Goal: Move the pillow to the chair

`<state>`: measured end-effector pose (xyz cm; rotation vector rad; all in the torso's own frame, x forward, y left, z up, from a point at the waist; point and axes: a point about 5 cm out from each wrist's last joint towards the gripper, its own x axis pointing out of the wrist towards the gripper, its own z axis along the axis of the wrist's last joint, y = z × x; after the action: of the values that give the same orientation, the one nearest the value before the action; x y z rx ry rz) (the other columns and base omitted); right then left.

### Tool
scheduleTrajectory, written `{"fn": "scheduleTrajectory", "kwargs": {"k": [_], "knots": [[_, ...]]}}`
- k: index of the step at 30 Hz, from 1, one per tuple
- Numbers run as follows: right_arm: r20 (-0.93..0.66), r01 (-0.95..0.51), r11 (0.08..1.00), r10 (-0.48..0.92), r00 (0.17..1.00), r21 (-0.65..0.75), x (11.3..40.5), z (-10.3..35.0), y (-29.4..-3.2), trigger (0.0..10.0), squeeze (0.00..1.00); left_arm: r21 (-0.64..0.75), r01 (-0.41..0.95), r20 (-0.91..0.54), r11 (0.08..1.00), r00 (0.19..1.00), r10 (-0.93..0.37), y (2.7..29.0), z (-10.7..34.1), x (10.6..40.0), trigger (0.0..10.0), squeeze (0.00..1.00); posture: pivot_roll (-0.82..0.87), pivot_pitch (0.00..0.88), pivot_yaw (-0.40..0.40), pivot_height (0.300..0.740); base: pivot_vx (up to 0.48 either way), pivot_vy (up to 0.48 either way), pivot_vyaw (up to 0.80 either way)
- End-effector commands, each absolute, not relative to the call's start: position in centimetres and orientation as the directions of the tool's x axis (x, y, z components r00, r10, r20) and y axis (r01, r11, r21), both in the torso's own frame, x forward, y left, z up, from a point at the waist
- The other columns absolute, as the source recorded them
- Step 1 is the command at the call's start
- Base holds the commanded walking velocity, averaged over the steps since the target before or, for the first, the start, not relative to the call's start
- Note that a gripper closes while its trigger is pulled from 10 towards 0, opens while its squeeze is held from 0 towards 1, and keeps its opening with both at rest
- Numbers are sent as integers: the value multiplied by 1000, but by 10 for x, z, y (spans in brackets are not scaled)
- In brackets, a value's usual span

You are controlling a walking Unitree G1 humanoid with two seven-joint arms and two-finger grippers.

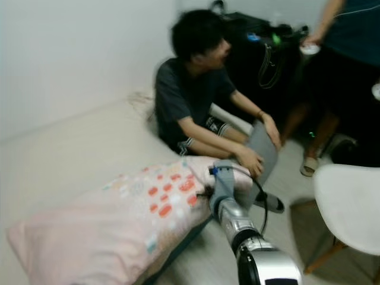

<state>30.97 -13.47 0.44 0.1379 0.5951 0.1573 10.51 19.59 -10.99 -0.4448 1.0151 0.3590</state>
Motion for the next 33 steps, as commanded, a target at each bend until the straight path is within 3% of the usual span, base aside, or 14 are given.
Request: {"fn": "scheduleTrajectory", "kwargs": {"k": [1,6,7,13,27,33], "knots": [[-565,-62,992,113,818,109,308,2,-152,10000,0,-189,-477,-882,858,466,65,192,-112,100,10000,0,16,31,-69,740,0,0,-738],[-641,35,994,42,767,106,289,-16,-168,10000,0,-189,-473,-883,860,466,62,192,-112,100,10000,0,22,32,-67,740,0,0,-738],[-697,94,992,-8,717,86,271,-31,-182,10000,0,-186,-470,-883,863,465,63,192,-112,99,10000,0,28,35,-67,740,0,0,-731],[-736,106,993,-34,676,52,255,-42,-190,10000,0,-177,-474,-884,862,462,73,195,-112,98,10000,0,28,43,-69,740,0,0,-731],[-748,65,997,-14,663,39,250,-46,-186,10000,0,-135,-445,-876,886,472,103,200,-111,99,10000,0,27,30,-75,740,0,0,-726],[-738,37,998,6,675,42,252,-45,-182,10000,0,-97,-412,-877,906,466,118,204,-110,100,10000,0,27,23,-75,740,0,-42,0]]}}
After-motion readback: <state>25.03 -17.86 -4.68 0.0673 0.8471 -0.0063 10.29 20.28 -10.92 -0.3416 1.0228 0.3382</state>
